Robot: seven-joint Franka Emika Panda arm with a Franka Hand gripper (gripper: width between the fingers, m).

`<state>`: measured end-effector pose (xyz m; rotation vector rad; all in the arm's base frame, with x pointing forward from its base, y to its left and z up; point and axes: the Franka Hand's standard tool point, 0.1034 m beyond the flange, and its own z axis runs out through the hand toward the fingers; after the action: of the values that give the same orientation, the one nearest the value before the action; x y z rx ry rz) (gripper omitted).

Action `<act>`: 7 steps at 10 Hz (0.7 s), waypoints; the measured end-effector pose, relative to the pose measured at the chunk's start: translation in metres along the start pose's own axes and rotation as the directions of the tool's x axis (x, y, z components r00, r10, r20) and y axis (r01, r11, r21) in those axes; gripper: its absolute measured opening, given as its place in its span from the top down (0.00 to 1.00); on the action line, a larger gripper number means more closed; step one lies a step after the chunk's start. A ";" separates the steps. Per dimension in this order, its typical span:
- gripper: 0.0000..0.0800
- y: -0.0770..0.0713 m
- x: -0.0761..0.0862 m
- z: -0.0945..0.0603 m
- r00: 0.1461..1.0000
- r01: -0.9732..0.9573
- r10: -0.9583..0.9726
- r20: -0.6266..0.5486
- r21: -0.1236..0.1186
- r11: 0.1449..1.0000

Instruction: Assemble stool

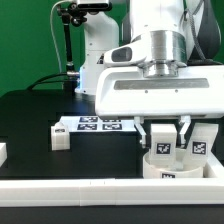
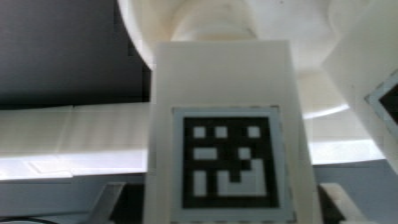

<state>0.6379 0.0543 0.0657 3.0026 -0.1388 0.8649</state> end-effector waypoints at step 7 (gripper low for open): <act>0.21 0.000 0.012 -0.008 1.000 -0.004 0.004 -0.024 0.003 1.000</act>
Offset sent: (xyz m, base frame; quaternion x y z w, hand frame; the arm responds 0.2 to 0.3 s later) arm 0.0000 0.0000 0.0000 0.0000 0.0000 0.0000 1.0000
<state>0.6437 0.0532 0.0788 2.9939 -0.1428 0.9021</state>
